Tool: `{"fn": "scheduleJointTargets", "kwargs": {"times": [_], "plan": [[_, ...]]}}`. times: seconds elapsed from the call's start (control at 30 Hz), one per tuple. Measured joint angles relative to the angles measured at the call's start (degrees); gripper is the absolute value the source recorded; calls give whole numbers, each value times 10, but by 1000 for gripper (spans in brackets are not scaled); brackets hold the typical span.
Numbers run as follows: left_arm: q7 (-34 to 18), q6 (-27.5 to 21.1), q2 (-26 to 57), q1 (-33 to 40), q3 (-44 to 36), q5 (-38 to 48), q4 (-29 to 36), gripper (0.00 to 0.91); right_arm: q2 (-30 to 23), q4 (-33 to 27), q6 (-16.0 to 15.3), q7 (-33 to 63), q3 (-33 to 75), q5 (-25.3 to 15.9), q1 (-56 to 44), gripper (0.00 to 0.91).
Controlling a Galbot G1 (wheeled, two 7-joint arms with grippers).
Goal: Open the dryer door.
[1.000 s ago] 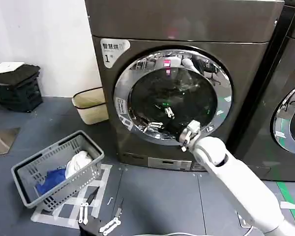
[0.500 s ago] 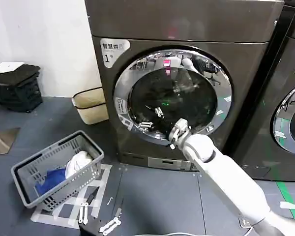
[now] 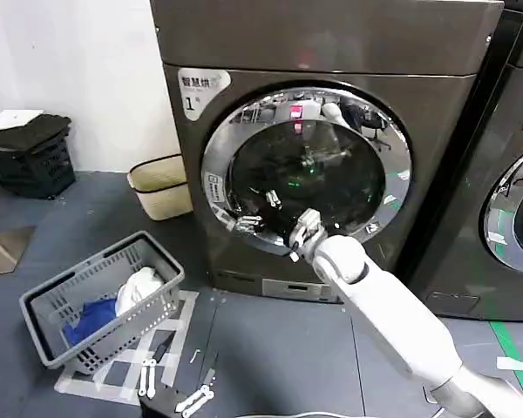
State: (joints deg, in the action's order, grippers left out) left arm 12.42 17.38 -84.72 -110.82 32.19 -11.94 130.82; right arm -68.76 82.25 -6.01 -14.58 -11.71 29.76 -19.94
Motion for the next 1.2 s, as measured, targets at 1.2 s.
{"fn": "scheduleJointTargets", "kwargs": {"times": [1.2], "plan": [[0,0,0,-4,3,2,6,907,-87,-129,21,-30,-27,-24,64,907]]}}
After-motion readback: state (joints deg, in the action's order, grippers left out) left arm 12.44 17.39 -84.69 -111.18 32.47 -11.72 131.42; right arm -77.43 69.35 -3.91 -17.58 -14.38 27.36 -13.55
